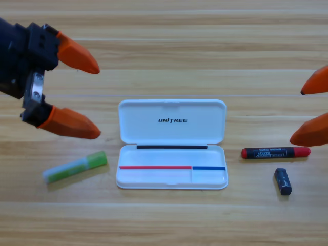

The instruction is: Clean up eraser and pencils

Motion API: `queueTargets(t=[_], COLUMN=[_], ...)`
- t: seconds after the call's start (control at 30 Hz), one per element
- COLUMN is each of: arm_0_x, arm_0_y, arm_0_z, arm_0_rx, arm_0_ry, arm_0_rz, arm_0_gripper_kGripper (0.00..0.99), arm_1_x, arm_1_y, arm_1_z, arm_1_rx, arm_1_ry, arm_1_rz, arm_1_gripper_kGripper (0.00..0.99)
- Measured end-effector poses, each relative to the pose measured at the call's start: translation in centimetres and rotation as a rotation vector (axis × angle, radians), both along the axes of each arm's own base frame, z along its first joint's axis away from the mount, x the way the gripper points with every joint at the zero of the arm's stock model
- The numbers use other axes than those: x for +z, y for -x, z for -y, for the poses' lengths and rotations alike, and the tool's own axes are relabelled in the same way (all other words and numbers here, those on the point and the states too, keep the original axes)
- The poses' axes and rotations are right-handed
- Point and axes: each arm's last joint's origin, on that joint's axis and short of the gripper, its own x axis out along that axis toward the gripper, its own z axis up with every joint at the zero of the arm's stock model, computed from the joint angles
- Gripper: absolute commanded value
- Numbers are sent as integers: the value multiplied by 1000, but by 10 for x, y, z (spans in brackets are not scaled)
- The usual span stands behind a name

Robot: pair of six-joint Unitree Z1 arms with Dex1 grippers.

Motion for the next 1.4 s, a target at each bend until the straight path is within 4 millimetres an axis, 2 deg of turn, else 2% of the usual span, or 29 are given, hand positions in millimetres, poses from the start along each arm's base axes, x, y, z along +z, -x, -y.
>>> queueTargets(t=[0.27,0.57,0.67,0.77,0.9,1.0,1.07,1.23,1.4], arm_0_x=[-2,1,5,1,-27,-56,-77,-113,-136], arm_0_y=[-2,-2,-7,-21,-42,-56,-65,-82,-93], arm_0_z=[2,1,-2,-2,9,20,28,44,53], arm_0_rx=[0,5,88,203,268,267,255,260,288], arm_0_ry=[-5,-13,-115,-263,-451,-564,-624,-695,-712], arm_0_rz=[-6,-5,39,106,108,63,21,-48,-82], arm_0_gripper_kGripper=[989,989,989,988,986,985,985,982,974], arm_1_x=[0,-3,-7,-16,-34,-56,-71,-110,-145], arm_1_y=[0,-6,-5,-6,-17,-31,-39,-56,-74], arm_1_z=[0,7,9,9,-1,-14,-21,-34,-50], arm_1_rx=[-21,-284,-360,-431,-520,-559,-646,-776,-880], arm_1_ry=[-1,45,50,64,105,167,197,292,325], arm_1_rz=[-8,-22,-63,-139,-241,-307,-369,-471,-528], arm_1_gripper_kGripper=[982,986,985,982,983,990,988,930,920])
